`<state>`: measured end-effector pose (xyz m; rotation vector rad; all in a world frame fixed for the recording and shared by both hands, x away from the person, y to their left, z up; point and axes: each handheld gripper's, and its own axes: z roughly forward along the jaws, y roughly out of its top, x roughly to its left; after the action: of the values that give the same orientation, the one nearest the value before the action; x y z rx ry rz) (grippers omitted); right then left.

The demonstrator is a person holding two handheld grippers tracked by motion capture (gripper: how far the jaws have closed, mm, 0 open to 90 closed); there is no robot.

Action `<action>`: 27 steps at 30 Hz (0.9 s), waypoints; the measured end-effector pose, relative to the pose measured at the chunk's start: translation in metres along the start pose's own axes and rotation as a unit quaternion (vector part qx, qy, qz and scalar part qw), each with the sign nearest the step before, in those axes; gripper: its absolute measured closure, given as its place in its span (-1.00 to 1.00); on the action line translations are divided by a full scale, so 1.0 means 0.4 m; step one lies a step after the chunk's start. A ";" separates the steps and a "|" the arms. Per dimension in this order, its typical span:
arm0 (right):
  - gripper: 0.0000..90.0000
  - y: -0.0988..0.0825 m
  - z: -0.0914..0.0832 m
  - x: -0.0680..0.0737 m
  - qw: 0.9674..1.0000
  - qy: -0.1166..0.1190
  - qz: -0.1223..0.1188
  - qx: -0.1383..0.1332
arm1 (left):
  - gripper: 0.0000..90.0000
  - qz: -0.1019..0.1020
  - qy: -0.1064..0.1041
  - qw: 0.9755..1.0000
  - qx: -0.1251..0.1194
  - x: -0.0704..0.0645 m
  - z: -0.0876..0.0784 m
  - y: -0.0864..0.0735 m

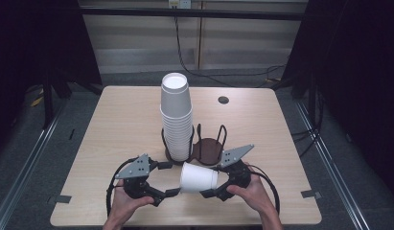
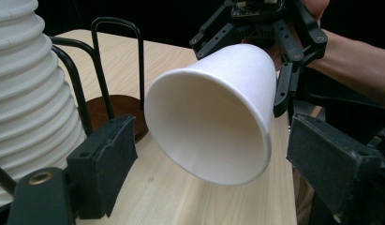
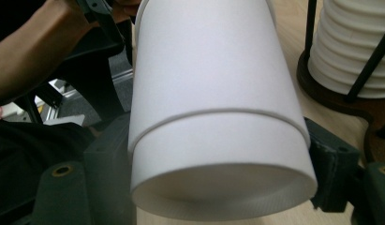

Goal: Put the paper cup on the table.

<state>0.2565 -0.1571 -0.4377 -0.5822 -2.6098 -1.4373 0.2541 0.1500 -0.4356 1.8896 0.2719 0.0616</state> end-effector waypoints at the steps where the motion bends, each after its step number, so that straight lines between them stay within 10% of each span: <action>1: -0.50 0.000 0.000 0.000 1.000 0.000 0.000 0.000 | -0.65 0.000 -0.001 1.000 0.000 0.000 0.000 0.000; 27: -0.50 -0.019 0.004 -0.006 0.993 0.037 -0.006 -0.109 | -0.65 -0.004 -0.021 1.000 -0.017 -0.009 0.013 -0.005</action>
<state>0.2558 -0.1601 -0.4452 -0.5249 -2.4219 -1.7262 0.2511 0.1452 -0.4387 1.8528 0.2479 0.0201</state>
